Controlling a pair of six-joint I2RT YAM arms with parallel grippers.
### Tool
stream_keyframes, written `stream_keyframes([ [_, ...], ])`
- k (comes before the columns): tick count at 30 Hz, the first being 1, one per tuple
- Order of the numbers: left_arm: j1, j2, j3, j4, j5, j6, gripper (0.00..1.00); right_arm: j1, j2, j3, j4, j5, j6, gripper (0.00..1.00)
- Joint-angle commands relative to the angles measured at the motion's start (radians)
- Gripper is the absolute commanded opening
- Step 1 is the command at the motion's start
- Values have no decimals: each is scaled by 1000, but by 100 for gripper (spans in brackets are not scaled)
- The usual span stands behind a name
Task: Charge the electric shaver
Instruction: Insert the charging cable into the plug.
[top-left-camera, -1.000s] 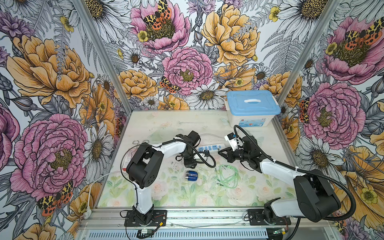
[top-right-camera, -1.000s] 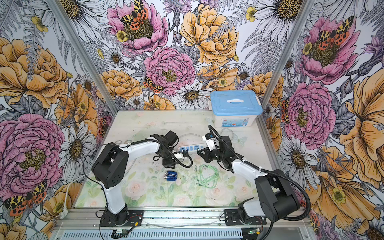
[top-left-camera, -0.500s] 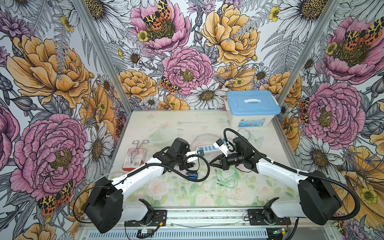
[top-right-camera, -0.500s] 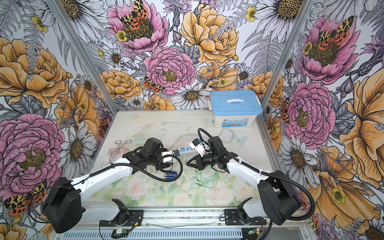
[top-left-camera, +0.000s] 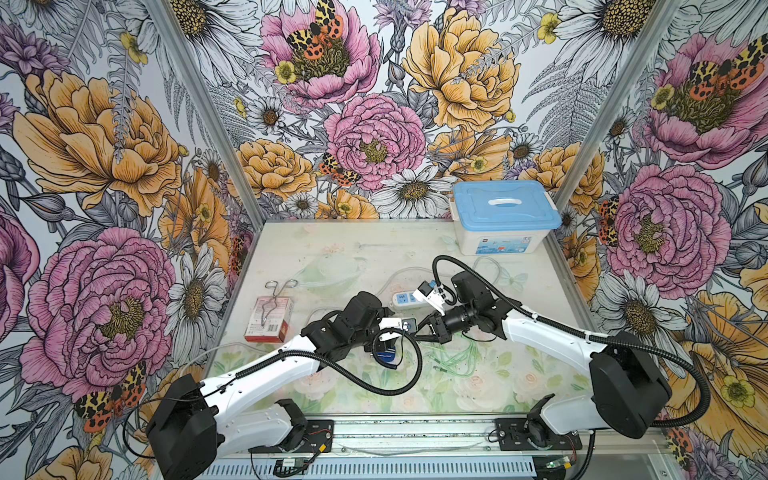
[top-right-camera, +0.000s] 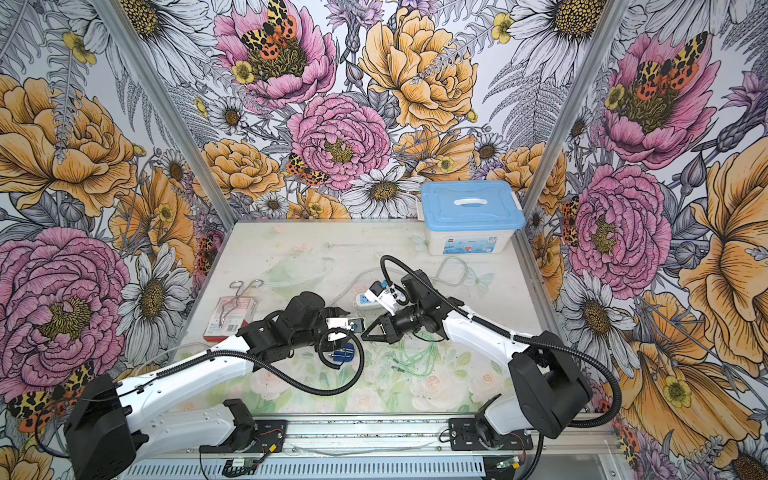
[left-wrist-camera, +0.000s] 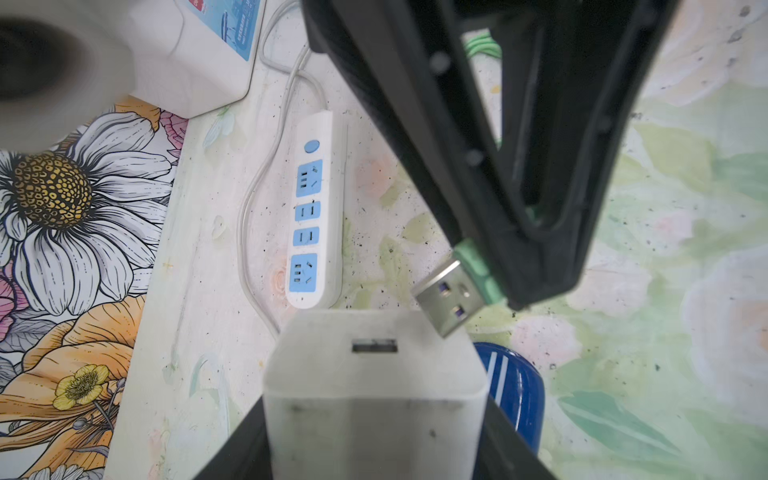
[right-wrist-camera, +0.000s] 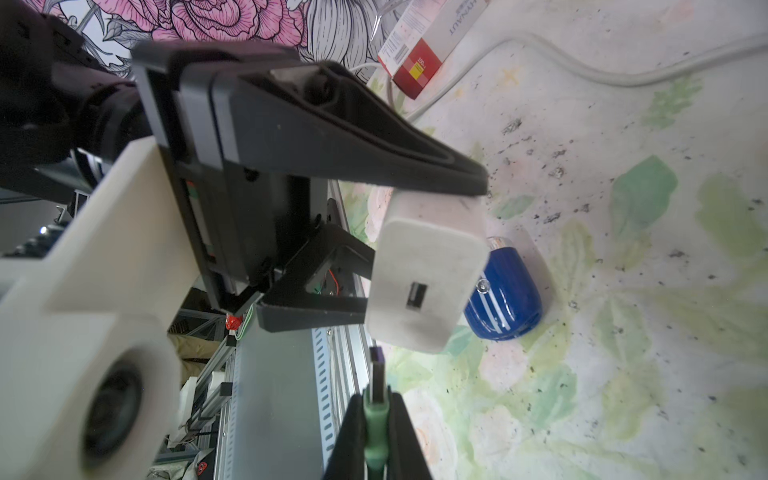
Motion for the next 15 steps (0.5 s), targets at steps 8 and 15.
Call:
stream_keyframes([
  [8,-32,-8,47,-48,-9,18,0,2,17,40,-49,43,-69,0],
  [15,-27,-18,68,-56,16,8,0,4,35,64,-57,61,-81,0],
])
